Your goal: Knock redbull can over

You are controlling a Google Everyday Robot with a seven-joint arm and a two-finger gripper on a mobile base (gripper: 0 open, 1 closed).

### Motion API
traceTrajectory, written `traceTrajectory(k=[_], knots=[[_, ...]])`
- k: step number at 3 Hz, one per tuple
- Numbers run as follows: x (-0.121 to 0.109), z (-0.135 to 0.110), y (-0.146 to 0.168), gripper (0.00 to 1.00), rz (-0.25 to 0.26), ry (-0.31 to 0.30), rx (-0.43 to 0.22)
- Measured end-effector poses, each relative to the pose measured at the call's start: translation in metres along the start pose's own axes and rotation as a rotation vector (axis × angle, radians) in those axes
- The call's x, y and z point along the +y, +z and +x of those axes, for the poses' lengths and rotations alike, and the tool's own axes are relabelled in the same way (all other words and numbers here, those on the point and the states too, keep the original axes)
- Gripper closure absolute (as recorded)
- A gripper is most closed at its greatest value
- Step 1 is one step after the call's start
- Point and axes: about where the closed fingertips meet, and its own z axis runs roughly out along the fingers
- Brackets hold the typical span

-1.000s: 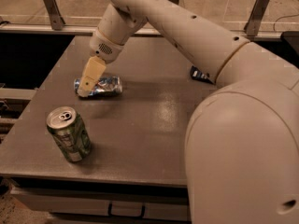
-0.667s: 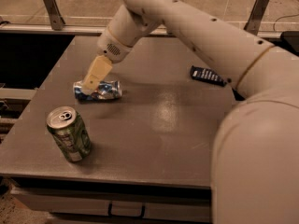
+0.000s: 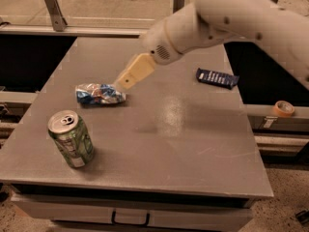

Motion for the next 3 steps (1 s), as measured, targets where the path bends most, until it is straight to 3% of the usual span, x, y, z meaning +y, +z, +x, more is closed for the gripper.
traceTrajectory(k=[1, 2, 3], knots=[[-0.053, 0.021, -0.098, 0.00, 0.260, -0.029, -0.037], [-0.109, 0.023, -0.181, 0.00, 0.453, -0.124, -0.060], [-0.113, 0.007, -0.194, 0.00, 0.477, -0.161, -0.076]])
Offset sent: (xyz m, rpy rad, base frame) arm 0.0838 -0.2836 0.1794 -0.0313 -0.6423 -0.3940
